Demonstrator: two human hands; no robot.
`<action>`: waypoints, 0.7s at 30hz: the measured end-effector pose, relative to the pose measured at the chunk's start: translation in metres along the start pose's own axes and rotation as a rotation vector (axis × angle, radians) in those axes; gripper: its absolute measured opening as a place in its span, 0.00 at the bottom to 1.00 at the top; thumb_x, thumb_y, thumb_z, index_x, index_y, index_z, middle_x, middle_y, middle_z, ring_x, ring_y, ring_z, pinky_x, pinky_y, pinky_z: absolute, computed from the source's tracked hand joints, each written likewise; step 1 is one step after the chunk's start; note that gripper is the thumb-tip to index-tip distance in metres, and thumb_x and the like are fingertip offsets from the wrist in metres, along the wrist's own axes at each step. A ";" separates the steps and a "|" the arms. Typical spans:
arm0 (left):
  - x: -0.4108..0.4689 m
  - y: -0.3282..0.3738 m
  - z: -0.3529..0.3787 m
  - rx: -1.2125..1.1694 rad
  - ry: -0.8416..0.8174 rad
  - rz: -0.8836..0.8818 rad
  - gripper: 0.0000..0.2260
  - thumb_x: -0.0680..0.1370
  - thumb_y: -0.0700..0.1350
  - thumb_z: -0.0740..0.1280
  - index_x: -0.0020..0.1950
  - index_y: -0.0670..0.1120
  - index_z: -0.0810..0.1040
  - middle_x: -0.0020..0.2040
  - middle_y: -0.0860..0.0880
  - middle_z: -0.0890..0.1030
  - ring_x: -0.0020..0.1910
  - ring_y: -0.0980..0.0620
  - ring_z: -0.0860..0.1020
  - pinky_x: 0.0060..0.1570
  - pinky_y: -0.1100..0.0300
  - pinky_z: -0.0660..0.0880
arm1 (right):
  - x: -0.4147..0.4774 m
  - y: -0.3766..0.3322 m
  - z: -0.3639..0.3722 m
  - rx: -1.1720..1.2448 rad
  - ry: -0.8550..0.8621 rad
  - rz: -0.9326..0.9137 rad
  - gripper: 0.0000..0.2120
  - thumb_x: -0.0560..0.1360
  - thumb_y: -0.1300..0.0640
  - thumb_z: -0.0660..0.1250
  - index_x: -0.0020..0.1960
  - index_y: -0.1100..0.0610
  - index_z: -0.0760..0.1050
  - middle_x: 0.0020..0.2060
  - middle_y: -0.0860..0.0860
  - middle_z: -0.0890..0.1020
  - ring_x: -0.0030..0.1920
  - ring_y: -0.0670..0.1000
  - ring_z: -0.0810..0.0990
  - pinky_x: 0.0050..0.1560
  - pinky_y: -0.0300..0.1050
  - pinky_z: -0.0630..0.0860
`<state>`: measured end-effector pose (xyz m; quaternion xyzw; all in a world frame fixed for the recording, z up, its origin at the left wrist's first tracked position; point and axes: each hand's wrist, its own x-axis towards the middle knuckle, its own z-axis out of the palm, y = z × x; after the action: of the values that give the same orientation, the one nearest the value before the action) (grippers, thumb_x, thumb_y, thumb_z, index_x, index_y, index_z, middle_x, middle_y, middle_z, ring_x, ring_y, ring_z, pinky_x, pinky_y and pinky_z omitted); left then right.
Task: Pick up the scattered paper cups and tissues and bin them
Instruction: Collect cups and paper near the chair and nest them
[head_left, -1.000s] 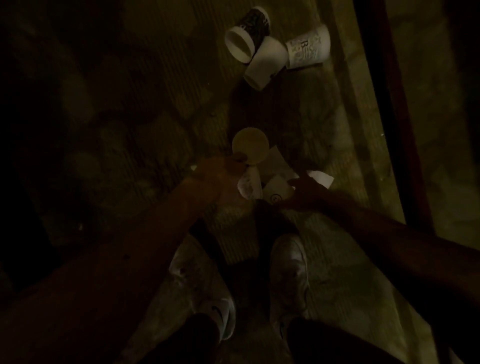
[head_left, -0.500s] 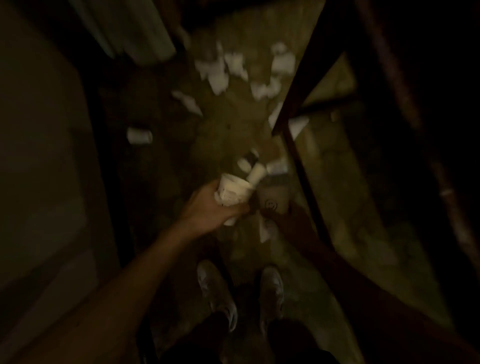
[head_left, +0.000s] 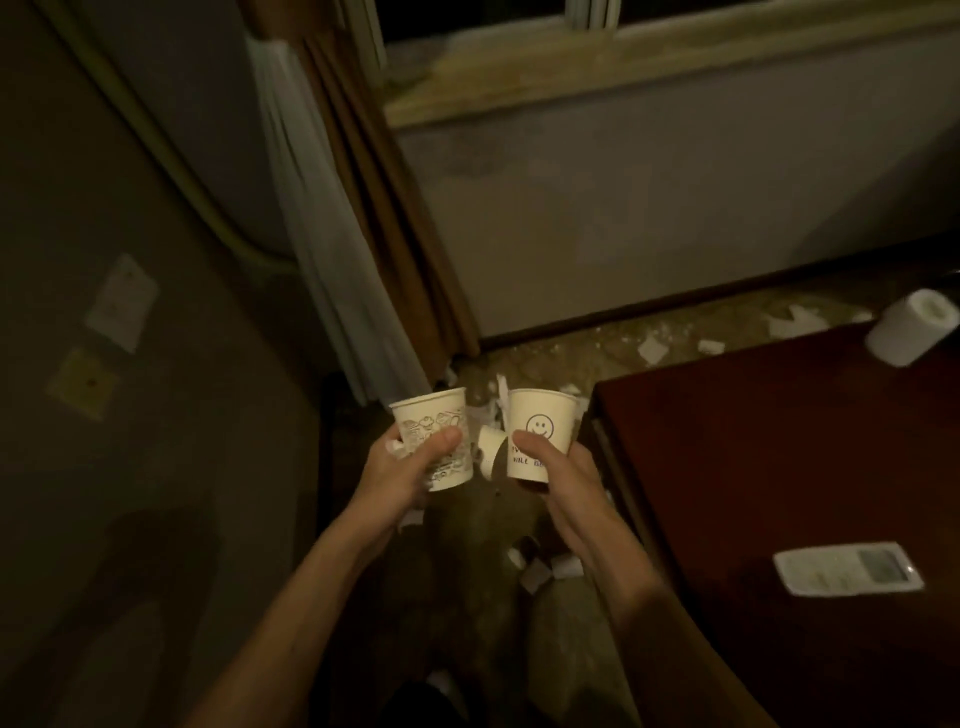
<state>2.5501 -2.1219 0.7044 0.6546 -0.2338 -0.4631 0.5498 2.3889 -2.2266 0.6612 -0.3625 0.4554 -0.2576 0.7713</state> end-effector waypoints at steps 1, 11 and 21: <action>0.007 0.007 -0.005 -0.029 -0.014 -0.013 0.28 0.66 0.57 0.76 0.61 0.46 0.79 0.54 0.44 0.86 0.51 0.46 0.85 0.40 0.60 0.80 | 0.004 -0.009 0.003 0.002 -0.003 -0.009 0.42 0.54 0.45 0.79 0.64 0.59 0.72 0.50 0.57 0.85 0.49 0.55 0.86 0.45 0.50 0.82; 0.188 0.049 -0.050 -0.043 -0.254 -0.085 0.30 0.66 0.58 0.76 0.61 0.42 0.77 0.45 0.42 0.86 0.33 0.52 0.83 0.23 0.64 0.74 | 0.131 -0.072 0.038 0.049 0.069 -0.056 0.37 0.56 0.45 0.81 0.59 0.60 0.75 0.47 0.58 0.86 0.47 0.57 0.86 0.46 0.52 0.82; 0.386 0.180 -0.016 0.164 -0.666 -0.076 0.27 0.66 0.66 0.75 0.58 0.50 0.81 0.53 0.43 0.86 0.48 0.45 0.85 0.33 0.60 0.80 | 0.220 -0.180 0.070 0.182 0.183 -0.163 0.27 0.67 0.51 0.74 0.63 0.59 0.73 0.55 0.58 0.84 0.56 0.60 0.83 0.53 0.53 0.80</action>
<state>2.7789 -2.4797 0.7381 0.5180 -0.4124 -0.6511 0.3711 2.5384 -2.4732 0.7132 -0.3017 0.4674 -0.3915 0.7330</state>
